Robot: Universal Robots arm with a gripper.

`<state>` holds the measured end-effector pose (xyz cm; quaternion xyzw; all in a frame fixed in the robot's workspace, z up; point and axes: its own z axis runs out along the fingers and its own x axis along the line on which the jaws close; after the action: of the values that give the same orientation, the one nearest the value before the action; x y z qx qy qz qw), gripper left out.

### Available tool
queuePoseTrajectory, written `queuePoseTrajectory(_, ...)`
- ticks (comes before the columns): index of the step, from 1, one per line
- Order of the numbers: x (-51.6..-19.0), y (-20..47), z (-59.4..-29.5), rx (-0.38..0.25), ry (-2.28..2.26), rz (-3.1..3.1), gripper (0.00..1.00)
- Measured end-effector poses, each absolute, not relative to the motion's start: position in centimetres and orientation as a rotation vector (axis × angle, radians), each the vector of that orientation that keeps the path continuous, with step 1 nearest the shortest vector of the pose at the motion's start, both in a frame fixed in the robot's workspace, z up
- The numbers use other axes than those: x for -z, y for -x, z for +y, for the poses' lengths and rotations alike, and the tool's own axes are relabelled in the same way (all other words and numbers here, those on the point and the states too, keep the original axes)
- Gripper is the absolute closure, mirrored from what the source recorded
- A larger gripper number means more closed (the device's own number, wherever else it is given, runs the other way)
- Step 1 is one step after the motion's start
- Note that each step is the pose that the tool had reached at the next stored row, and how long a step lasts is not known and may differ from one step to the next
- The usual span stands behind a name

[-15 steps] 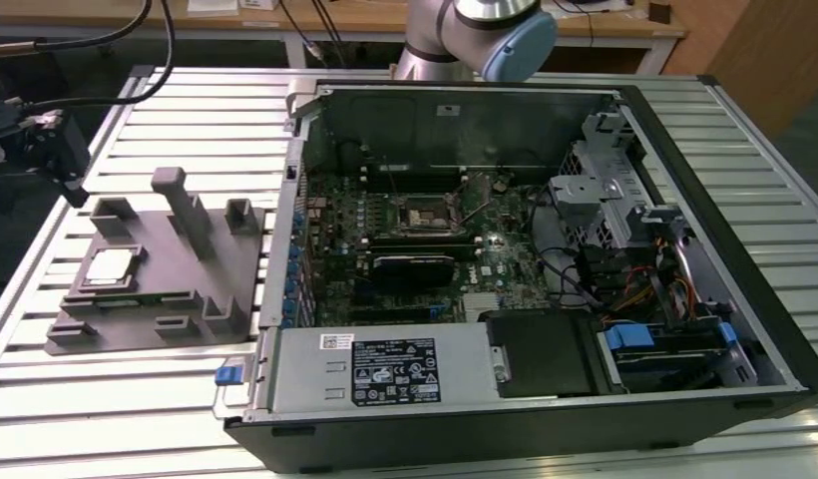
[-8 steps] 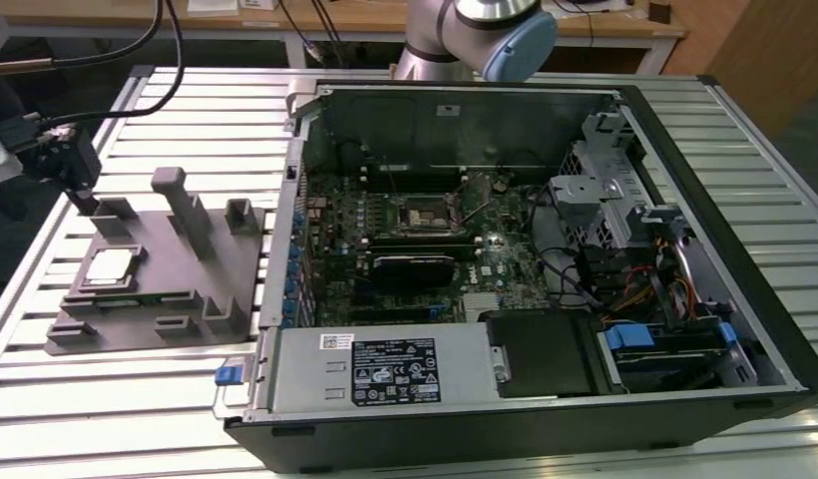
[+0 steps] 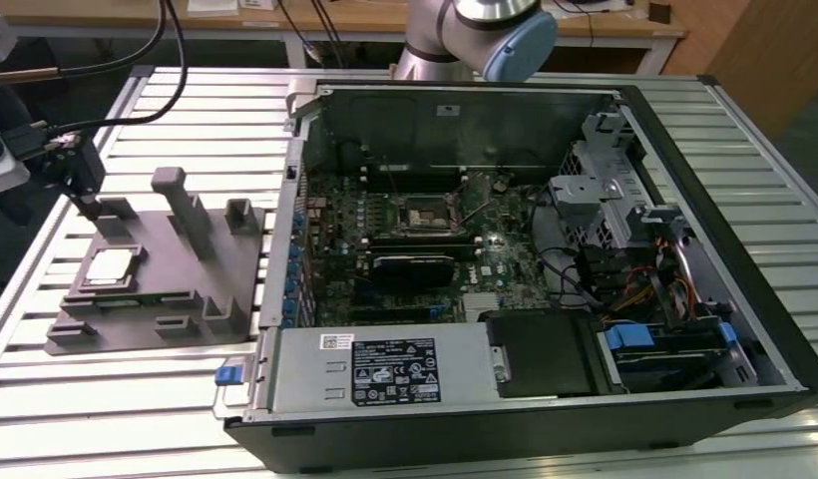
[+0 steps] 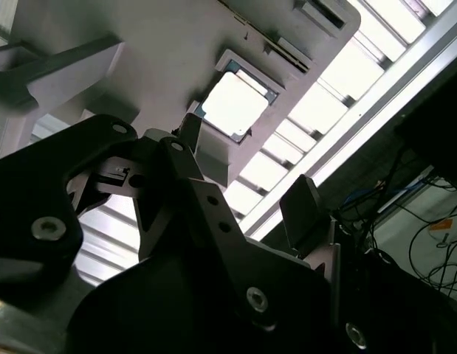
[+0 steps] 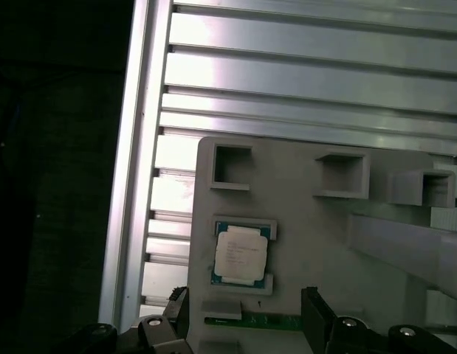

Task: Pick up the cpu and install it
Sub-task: 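Pick up the cpu and move it towards the insertion slot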

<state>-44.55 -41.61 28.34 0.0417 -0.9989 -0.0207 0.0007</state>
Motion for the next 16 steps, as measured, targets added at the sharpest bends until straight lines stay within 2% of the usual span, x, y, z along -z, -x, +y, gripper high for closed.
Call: queuePoseTrajectory(16,-27.3,44.6,-41.6,0.065,-0.131,-3.137,0.29)
